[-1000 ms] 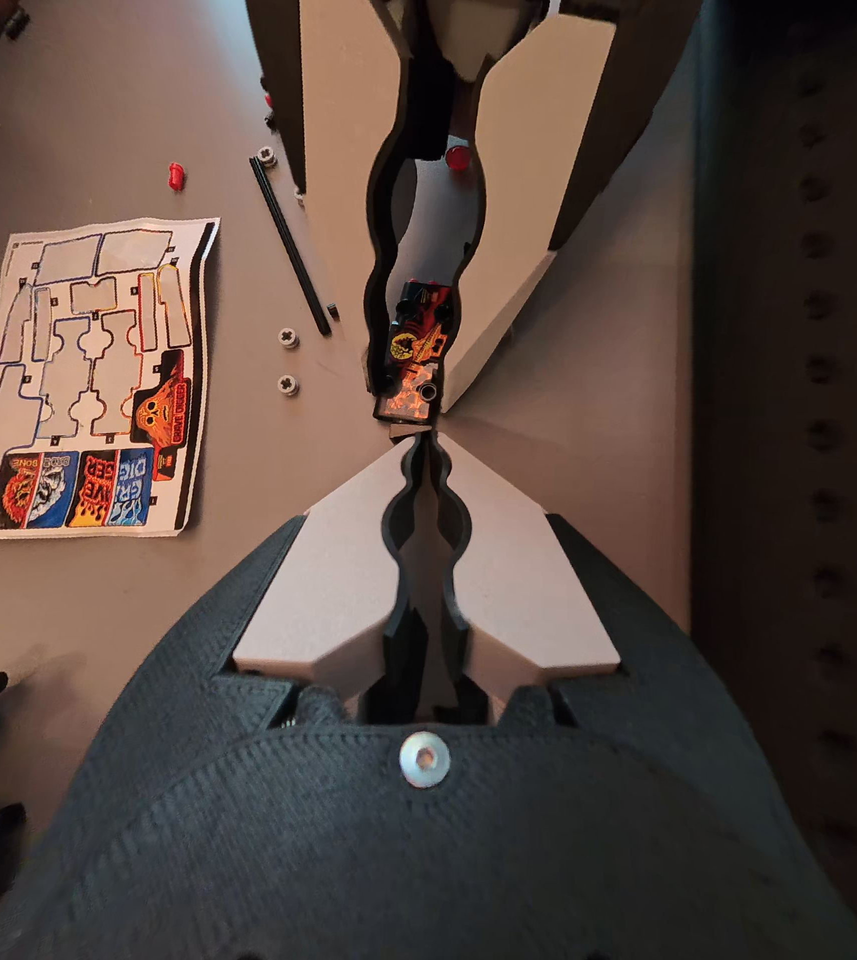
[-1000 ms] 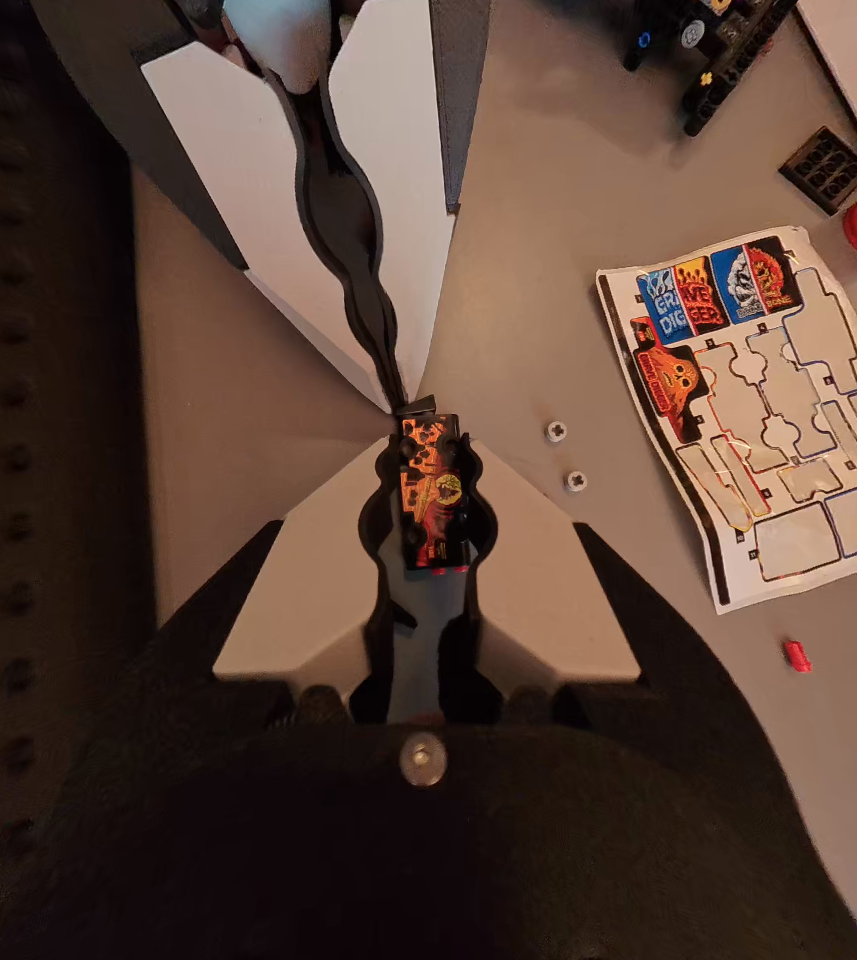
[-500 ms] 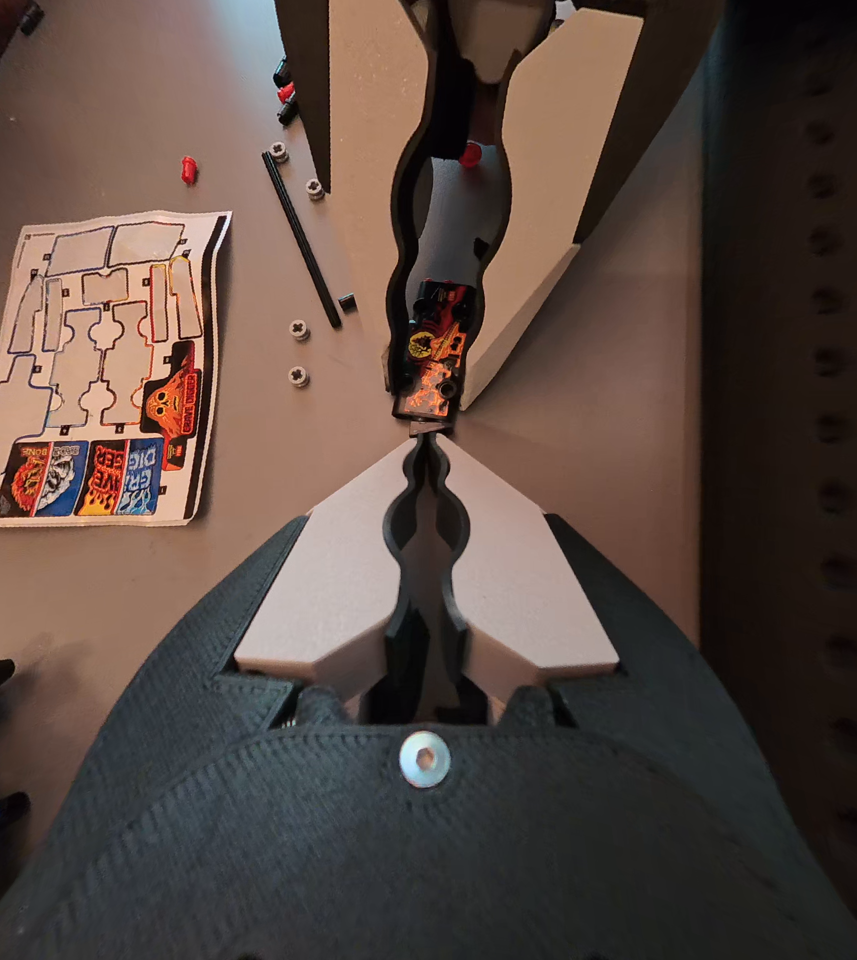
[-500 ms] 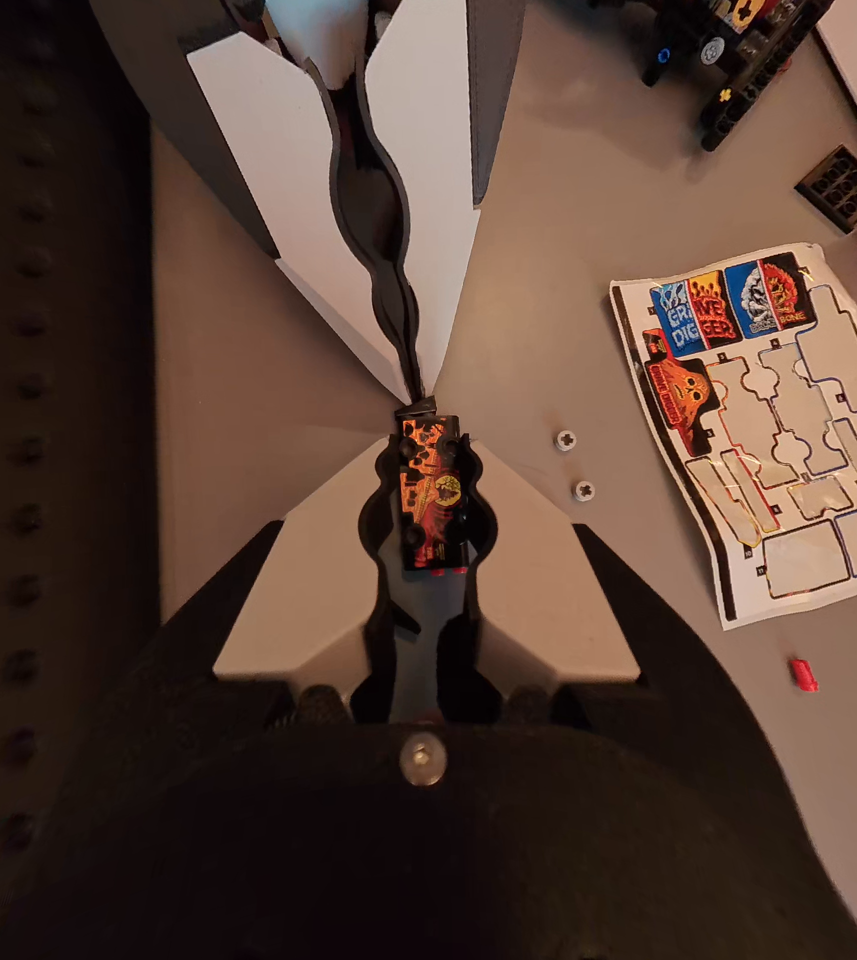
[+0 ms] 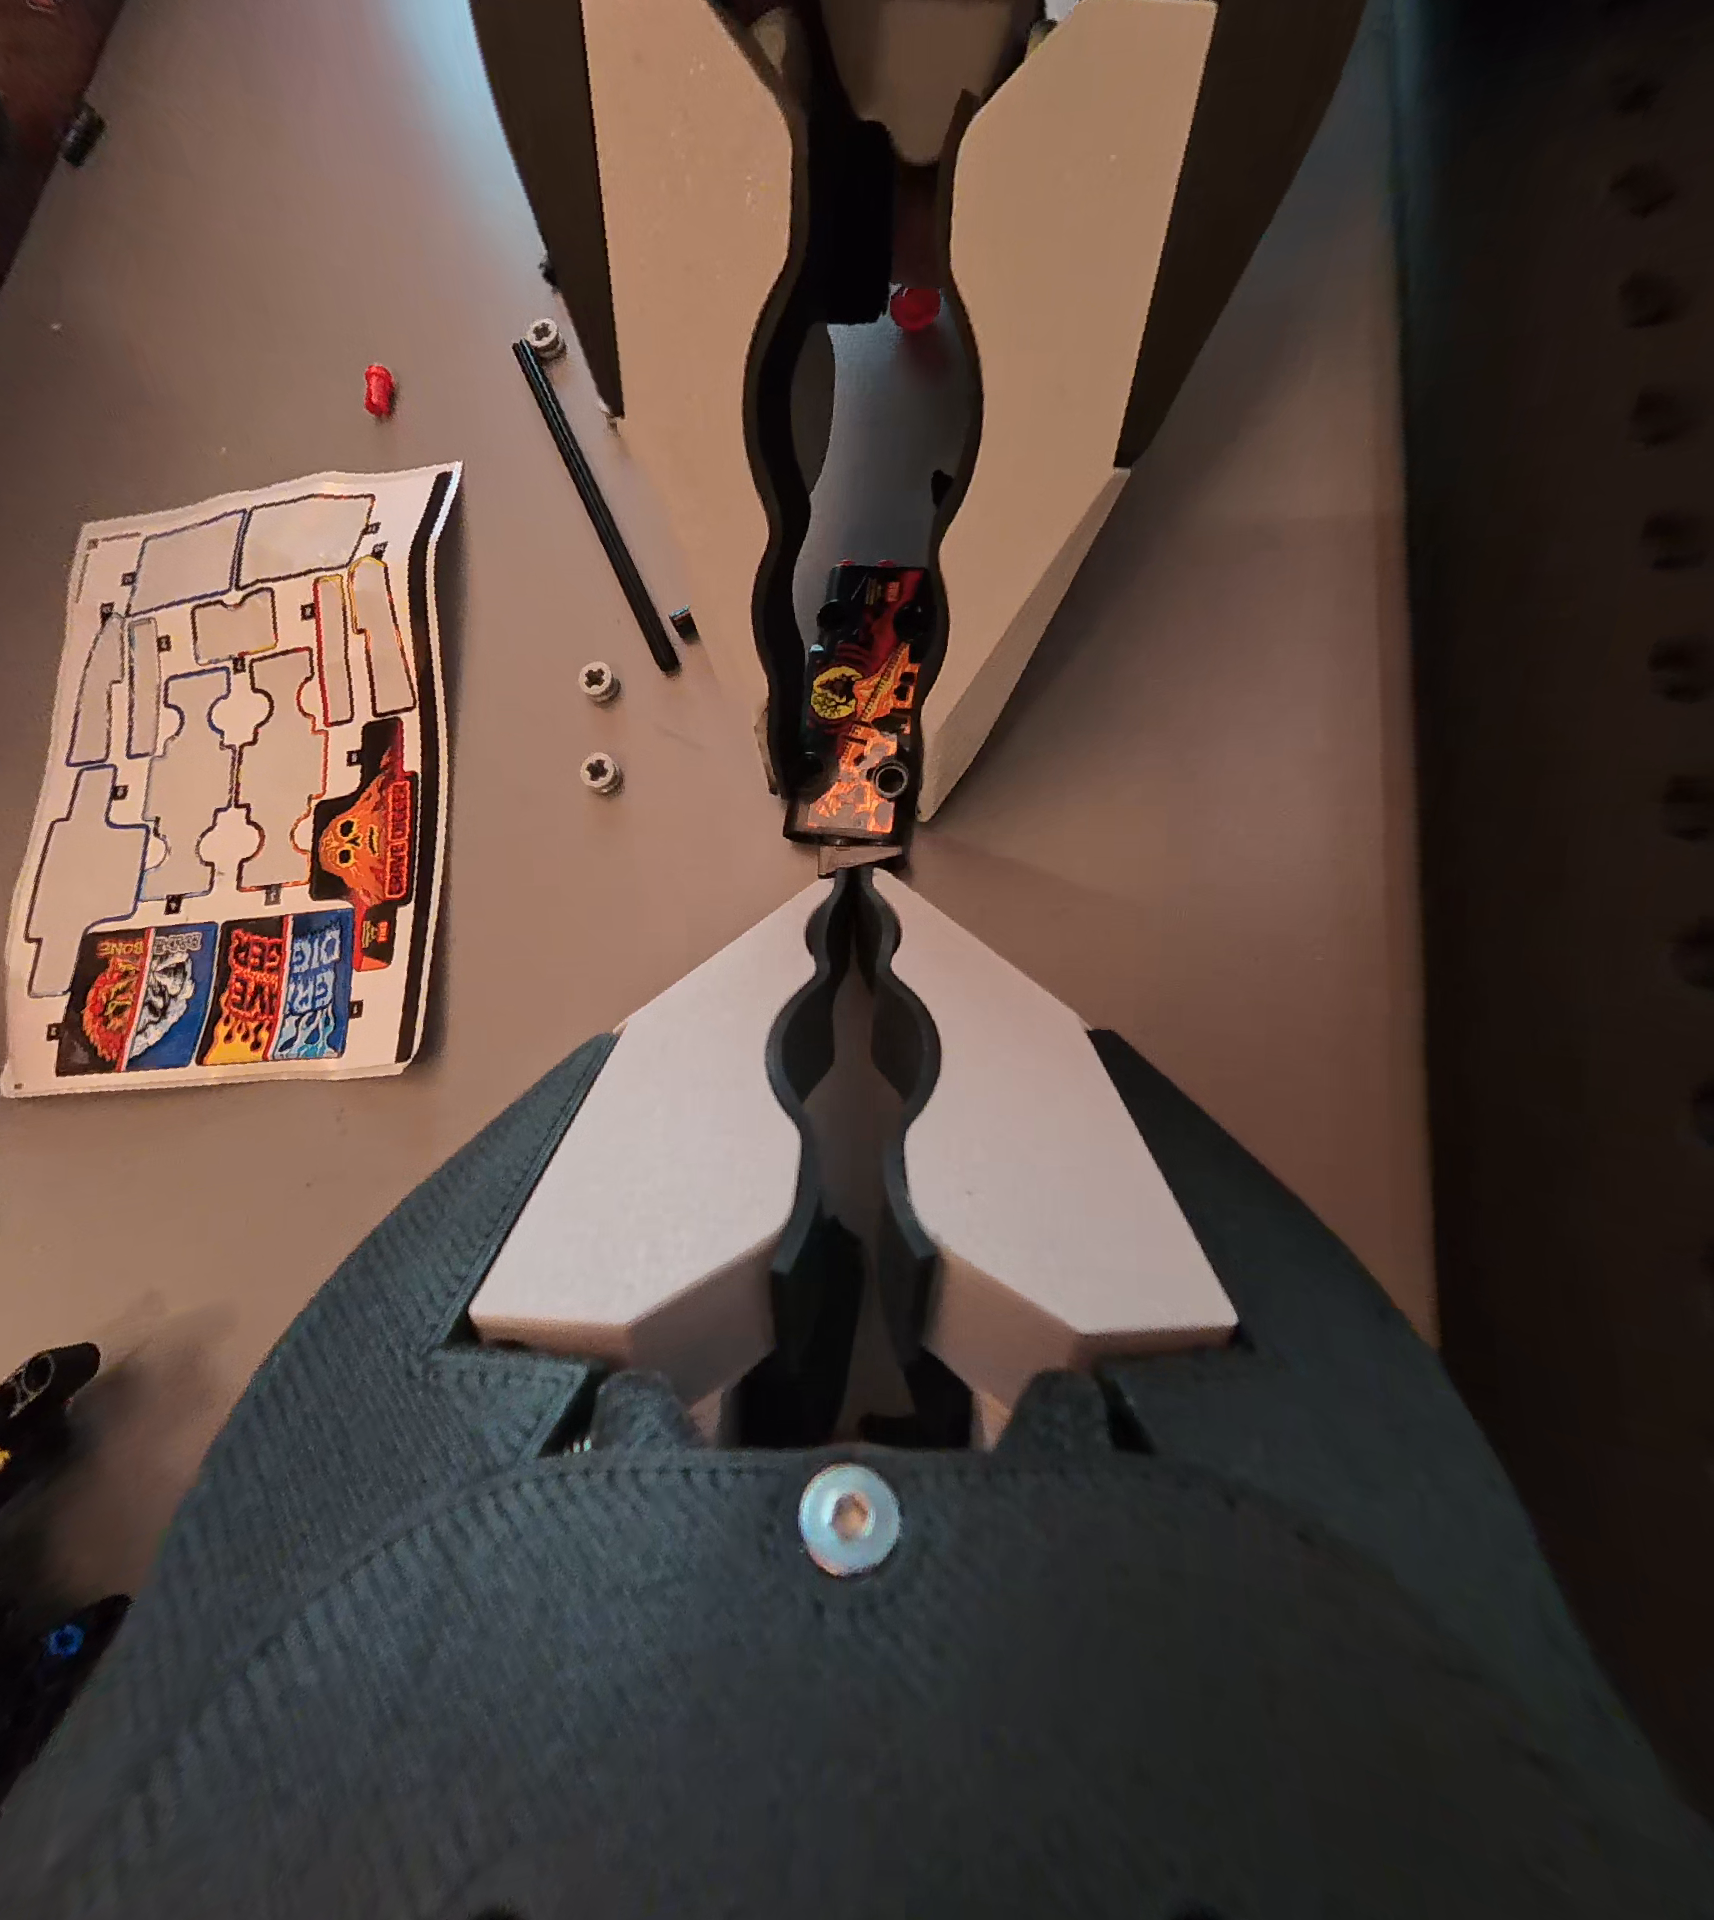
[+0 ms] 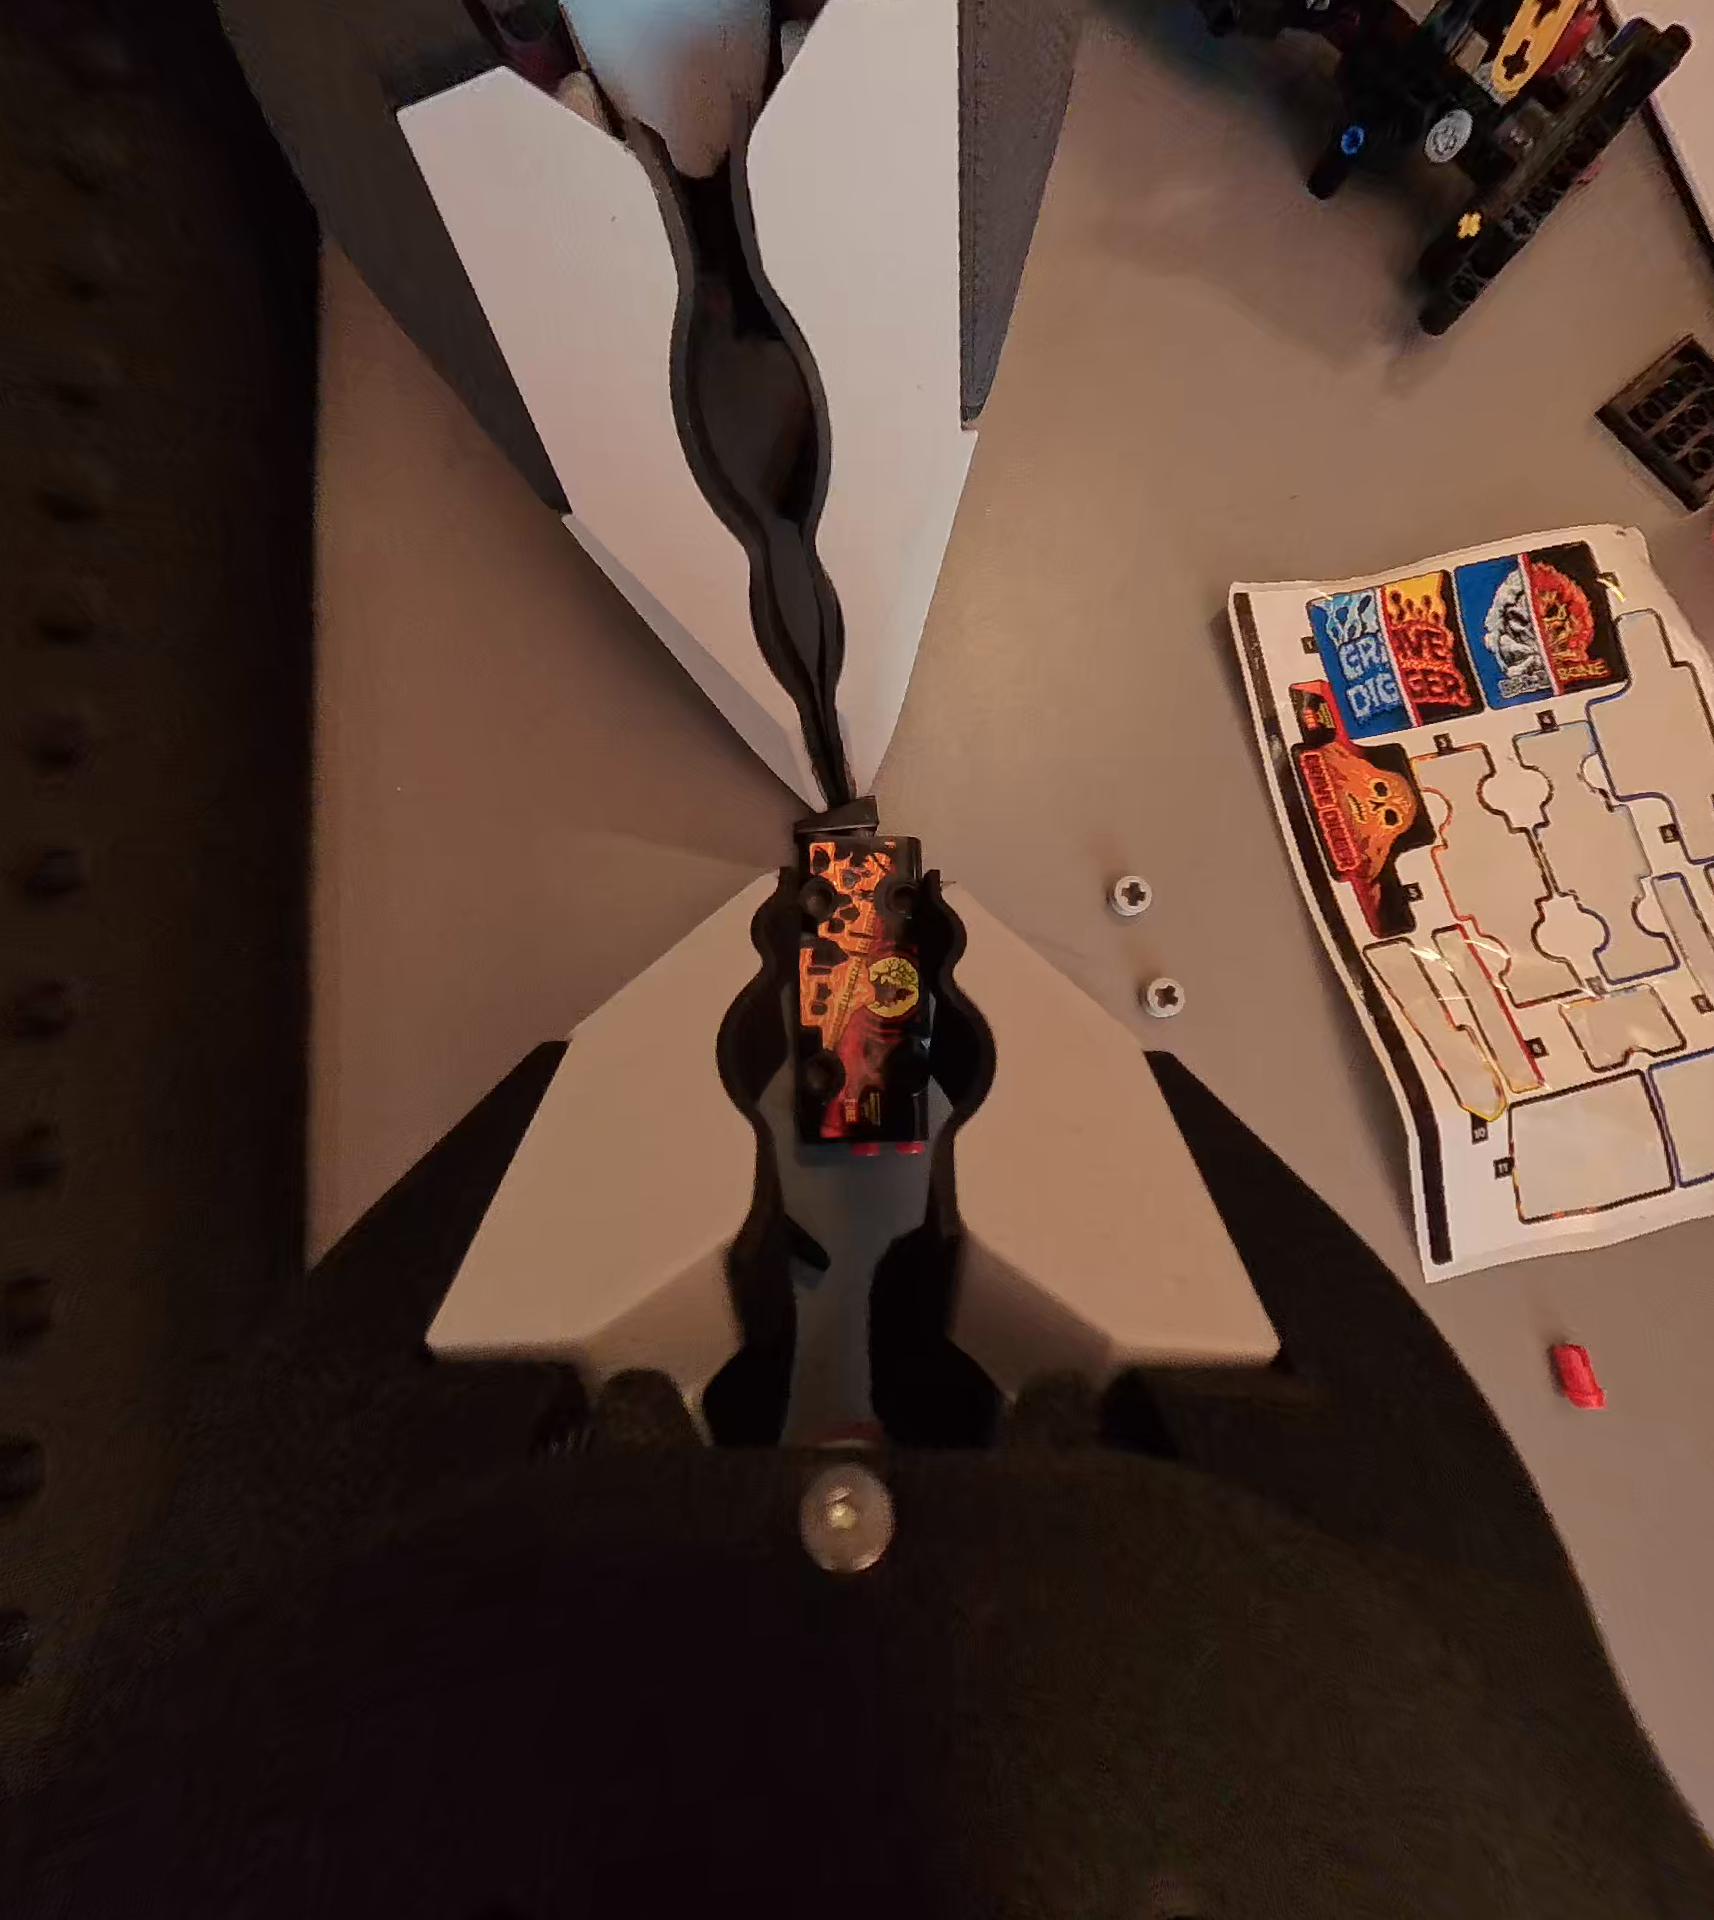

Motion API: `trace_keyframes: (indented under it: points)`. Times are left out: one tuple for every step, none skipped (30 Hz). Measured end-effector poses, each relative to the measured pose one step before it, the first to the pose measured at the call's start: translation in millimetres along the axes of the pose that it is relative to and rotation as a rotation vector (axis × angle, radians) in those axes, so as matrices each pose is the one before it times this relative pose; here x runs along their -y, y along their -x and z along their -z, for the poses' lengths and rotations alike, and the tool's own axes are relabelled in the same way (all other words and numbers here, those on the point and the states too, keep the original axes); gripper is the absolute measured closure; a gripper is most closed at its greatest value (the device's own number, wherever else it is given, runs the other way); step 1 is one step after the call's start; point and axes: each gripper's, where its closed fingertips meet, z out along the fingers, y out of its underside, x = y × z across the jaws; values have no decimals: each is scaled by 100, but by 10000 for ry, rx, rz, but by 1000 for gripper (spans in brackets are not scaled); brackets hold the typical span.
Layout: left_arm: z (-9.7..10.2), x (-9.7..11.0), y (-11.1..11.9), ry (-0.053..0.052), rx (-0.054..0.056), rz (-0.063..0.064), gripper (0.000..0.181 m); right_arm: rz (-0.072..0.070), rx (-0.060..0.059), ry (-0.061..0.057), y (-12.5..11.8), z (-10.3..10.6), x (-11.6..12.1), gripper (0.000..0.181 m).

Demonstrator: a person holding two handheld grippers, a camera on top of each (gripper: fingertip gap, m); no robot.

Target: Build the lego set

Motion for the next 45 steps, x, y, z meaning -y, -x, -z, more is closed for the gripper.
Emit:
trace_keyframes:
  points:
    - [4,-15,0,-20,36,-46,181,7,15,-9,6,-5,10,162]
    - [-7,23,5,-38,-53,31,181,58,-3,-2,-4,-2,8,162]
    - [-2,4,4,-18,-86,-29,181,48,19,12,8,-1,-4,162]
    - [7,-5,-5,5,-99,-40,181,16,44,17,-8,-13,11,162]
    - [-3,14,5,-5,-57,-74,181,15,34,16,1,-11,12,162]
    - [-5,22,-3,-4,-24,-35,181,27,4,20,4,-3,8,162]
    - [1,3,-1,-4,-17,-44,181,33,-22,20,4,-4,14,162]
    - [4,-1,1,-24,-35,6,181,23,-14,9,-2,-7,7,162]
    - [-11,36,24,-26,11,-56,181,40,-12,20,-2,-1,-5,162]
    - [-31,41,8,11,25,-55,181,13,-3,15,-12,3,3,162]
    - [2,-7,-1,43,5,-42,181,5,8,2,4,-5,4,162]
    - [-6,-5,-1,0,16,-65,181,2,9,-4,2,-1,2,162]
    - [6,-35,5,-37,4,-28,181,-34,8,-58,-24,-8,-9,162]
    - [12,-54,19,-25,0,-25,181,-100,1,-143,-30,0,-10,162]
    - [12,-50,19,-15,-4,-13,181,-136,4,-125,-31,13,-19,162]
    - [-5,-14,-15,-26,-37,70,181,-56,-25,-18,-26,30,-23,161]
    - [7,-20,-7,-2,0,6,181,-97,-41,7,-61,11,20,161]
    - [37,-70,5,63,3,19,181,-131,-25,-22,-39,-12,32,161]
    - [33,-77,37,73,-23,122,181,-68,-27,12,0,17,-13,161]
    - [55,-38,43,-10,-9,110,178,32,-97,71,-57,104,-44,161]
    - [57,-25,81,-51,61,9,175,66,-119,16,-33,111,38,161]
    - [67,-25,-37,-17,-7,14,172,52,-38,12,58,35,32,161]
    - [37,29,-102,-24,-28,47,169,58,-17,88,70,-73,-79,161]
    - [-45,57,-89,-28,5,-1,168,43,-27,12,19,-77,72,161]
    - [-72,50,-34,-17,34,-32,168,-3,2,71,6,-58,17,161]
    - [-24,16,61,26,23,-9,168,24,-10,56,-15,-6,-12,161]
    - [-21,-18,96,14,26,6,169,-9,-9,-25,-18,-16,1,161]
    - [-10,-7,8,-13,-12,38,170,-86,27,-51,13,5,-14,161]
    - [-13,14,-5,-21,-12,72,170,-46,20,-32,23,12,-26,161]
    - [-8,4,-31,-21,12,1,170,48,-10,-12,33,1,2,161]
    - [23,0,-59,-2,-18,1,170,37,9,-8,47,-7,21,161]
    - [28,-12,-84,1,-39,33,169,6,42,-17,65,-20,19,161]
    - [16,-14,-61,-13,-15,8,169,-17,38,-21,44,-4,1,161]
    - [15,7,-75,-11,-36,39,168,-5,25,-21,27,-6,4,161]
    - [22,-4,-109,-17,-76,71,166,-23,28,-24,16,-10,-8,161]
    - [4,6,-81,-24,-51,72,165,-27,25,-24,5,-1,-3,161]
    - [0,-1,-7,-8,-4,60,165,-7,9,-18,6,-3,-1,161]
    - [-9,19,-50,5,-18,47,164,-17,13,-6,5,0,-13,161]
    - [-27,33,32,5,22,41,163,-9,15,-9,2,-2,-9,161]
    - [-33,18,33,-8,11,36,163,-19,23,-14,-5,7,-17,161]
    - [-31,24,26,0,14,58,162,-9,15,-10,3,-2,-8,162]
    - [-35,29,25,-7,45,24,162,-6,2,3,4,-5,2,162]
    - [-39,10,70,-18,74,36,163,-4,-3,-3,2,5,-3,162]
    - [-57,28,157,-33,136,15,165,-19,12,-15,5,-6,0,162]
    - [-37,46,-36,-42,-8,-31,164,9,0,-13,-13,-1,9,161]
